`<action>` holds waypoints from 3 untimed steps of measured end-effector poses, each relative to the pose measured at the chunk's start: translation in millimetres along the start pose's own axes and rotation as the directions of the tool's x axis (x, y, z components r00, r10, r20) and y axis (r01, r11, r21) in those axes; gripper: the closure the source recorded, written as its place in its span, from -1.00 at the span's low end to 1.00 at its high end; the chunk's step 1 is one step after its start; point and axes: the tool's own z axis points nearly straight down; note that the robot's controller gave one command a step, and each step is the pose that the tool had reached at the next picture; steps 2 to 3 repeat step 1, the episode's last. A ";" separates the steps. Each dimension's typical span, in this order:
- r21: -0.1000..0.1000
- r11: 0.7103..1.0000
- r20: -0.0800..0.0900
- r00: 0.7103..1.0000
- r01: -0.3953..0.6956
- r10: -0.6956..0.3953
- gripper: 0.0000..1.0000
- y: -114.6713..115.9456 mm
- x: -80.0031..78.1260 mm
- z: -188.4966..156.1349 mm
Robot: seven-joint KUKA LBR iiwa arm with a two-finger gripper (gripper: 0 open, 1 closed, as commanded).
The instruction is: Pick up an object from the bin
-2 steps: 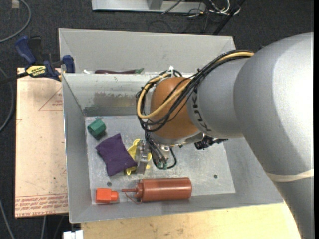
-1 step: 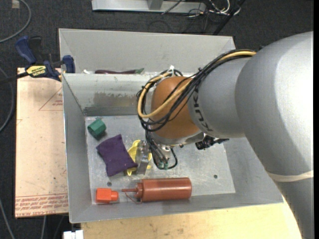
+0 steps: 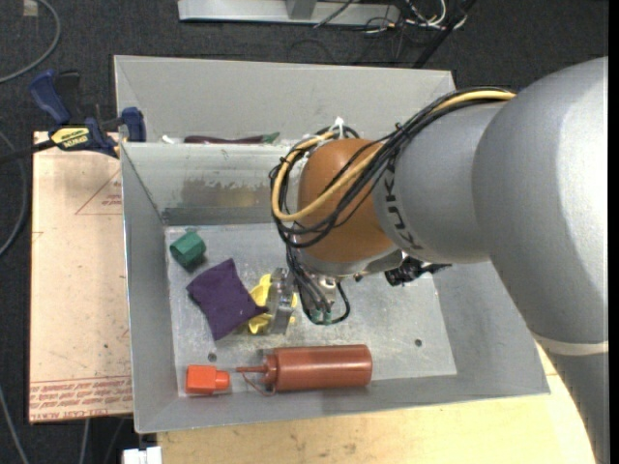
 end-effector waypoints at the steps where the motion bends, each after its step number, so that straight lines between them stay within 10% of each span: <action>1: -0.002 1.000 0.005 1.000 0.000 0.000 1.00 0.6 -1.3 -22.6; 3: -0.002 1.000 0.005 1.000 0.000 0.000 1.00 0.6 -1.3 -22.6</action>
Offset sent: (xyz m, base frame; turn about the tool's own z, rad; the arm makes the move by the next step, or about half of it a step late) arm -0.0001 0.0000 0.0119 0.0000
